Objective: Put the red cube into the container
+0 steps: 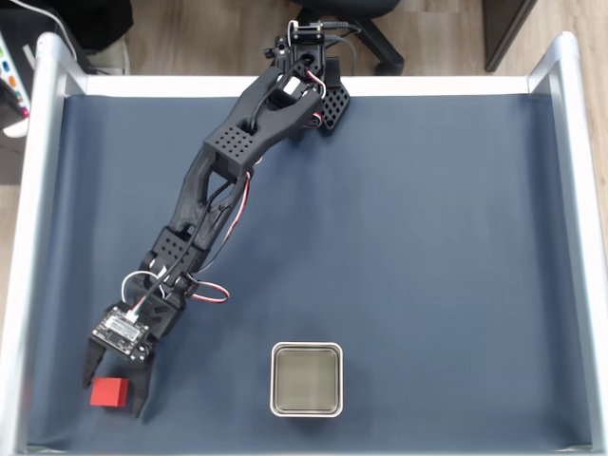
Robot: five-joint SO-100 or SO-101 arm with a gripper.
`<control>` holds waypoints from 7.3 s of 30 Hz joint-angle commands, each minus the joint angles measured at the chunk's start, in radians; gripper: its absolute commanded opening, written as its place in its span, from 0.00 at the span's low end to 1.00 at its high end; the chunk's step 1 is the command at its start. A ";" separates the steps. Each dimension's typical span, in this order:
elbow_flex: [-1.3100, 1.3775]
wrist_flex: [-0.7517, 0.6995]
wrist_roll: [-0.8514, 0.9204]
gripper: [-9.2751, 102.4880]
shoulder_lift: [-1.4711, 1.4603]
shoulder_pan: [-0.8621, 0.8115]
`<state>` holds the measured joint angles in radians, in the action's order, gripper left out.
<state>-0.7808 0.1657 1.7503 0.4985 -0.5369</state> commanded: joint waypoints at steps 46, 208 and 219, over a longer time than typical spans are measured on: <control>-0.089 0.043 0.112 0.08 0.069 -0.011; -2.128 -0.761 -0.216 0.08 2.594 0.574; -2.279 -1.057 -0.276 0.08 2.790 0.571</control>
<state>-3.0649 -0.8498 1.4849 3.2612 0.0430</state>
